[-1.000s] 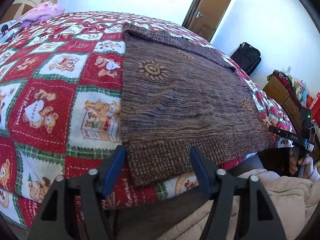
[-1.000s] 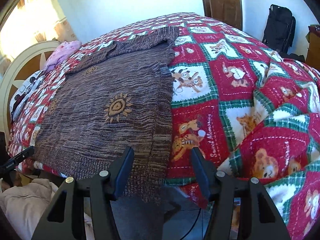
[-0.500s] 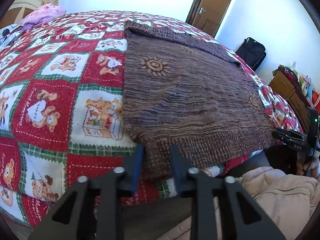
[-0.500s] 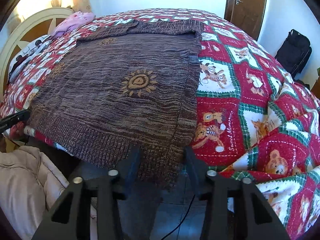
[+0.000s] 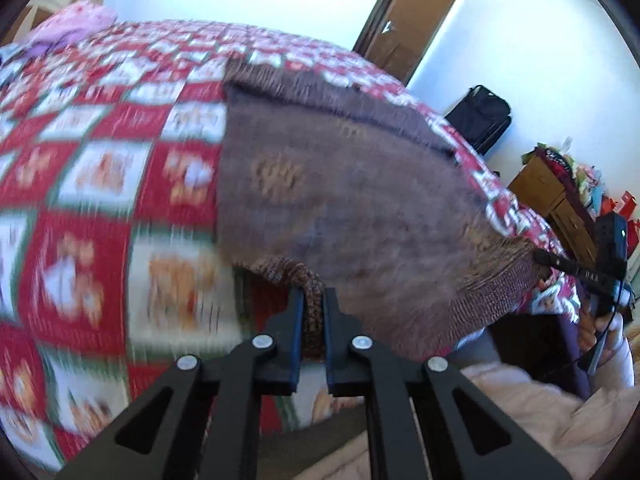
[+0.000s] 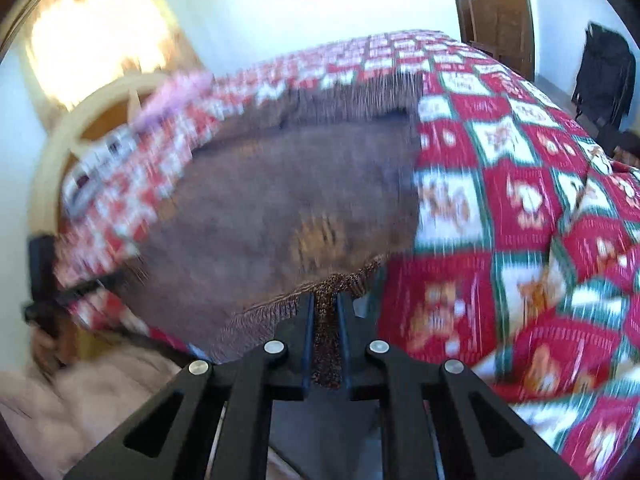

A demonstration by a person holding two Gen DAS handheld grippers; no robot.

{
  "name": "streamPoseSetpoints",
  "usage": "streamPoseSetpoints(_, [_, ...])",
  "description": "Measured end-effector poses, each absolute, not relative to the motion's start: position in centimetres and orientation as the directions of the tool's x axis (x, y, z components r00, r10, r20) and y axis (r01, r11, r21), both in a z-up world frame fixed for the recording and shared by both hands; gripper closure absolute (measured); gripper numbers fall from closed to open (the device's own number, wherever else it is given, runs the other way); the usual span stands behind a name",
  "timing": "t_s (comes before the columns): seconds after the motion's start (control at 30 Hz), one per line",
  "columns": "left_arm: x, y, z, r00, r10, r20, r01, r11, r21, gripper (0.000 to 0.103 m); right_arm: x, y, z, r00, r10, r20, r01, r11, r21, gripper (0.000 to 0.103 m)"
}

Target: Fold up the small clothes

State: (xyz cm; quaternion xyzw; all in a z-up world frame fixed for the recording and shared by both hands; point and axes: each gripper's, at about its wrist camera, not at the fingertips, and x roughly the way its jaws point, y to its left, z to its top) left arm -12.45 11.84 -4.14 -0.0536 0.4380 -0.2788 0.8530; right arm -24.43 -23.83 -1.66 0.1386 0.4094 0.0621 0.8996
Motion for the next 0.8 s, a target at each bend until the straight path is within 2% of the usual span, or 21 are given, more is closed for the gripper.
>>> streamPoseSetpoints(0.1, [-9.8,11.1,-2.2,0.475,-0.527,-0.705,0.452,0.833,-0.319,0.094,-21.6,-25.4,0.5,0.696,0.247,-0.674,0.004,0.938,0.347,0.092])
streamPoseSetpoints(0.23, [-4.9,9.7,-0.6,0.514,-0.502,-0.695,0.465,0.844,-0.267,0.094,-16.3,-27.4,1.7,0.718,0.217,-0.661,0.044,0.934,0.355,0.092])
streamPoseSetpoints(0.43, [2.8,8.0,-2.0,0.523,-0.418,-0.743,0.388,0.893,-0.229,0.094,-8.8,-31.3,-1.4,0.708,0.265,-0.654,0.150,0.849,0.506,0.091])
streamPoseSetpoints(0.5, [4.5,8.0,-2.9,0.511,-0.400,-0.761,0.365,0.902,-0.230,0.094,-7.1,-32.1,-3.1,0.695,0.236,-0.679,0.227,0.825,0.518,0.091])
streamPoseSetpoints(0.57, [5.4,8.7,-3.2,0.513,-0.376,-0.772,0.344,0.913,-0.217,0.093,-6.3,-32.6,-4.0,0.689,0.218,-0.691,0.266,0.810,0.522,0.083])
streamPoseSetpoints(0.6, [5.5,9.0,-3.0,0.510,-0.380,-0.772,0.343,0.912,-0.223,0.092,-6.1,-33.0,-4.4,0.692,0.205,-0.692,0.288,0.801,0.525,0.072])
streamPoseSetpoints(0.63, [5.5,9.8,-2.7,0.508,-0.398,-0.764,0.347,0.906,-0.241,0.088,-6.4,-33.4,-4.5,0.709,0.191,-0.679,0.307,0.783,0.541,0.064])
streamPoseSetpoints(0.67, [5.3,10.4,-2.3,0.511,-0.411,-0.755,0.353,0.901,-0.252,0.085,-6.6,-33.7,-4.4,0.724,0.182,-0.666,0.313,0.774,0.551,0.063])
streamPoseSetpoints(0.73, [4.6,11.3,-1.5,0.535,-0.409,-0.739,0.384,0.897,-0.218,0.061,-8.1,-33.6,-3.6,0.765,0.140,-0.628,0.305,0.781,0.545,0.063])
streamPoseSetpoints(0.8, [3.4,11.8,-1.2,0.558,-0.385,-0.735,0.433,0.891,-0.138,0.048,-9.0,-32.8,-2.9,0.782,0.137,-0.607,0.268,0.806,0.527,0.063])
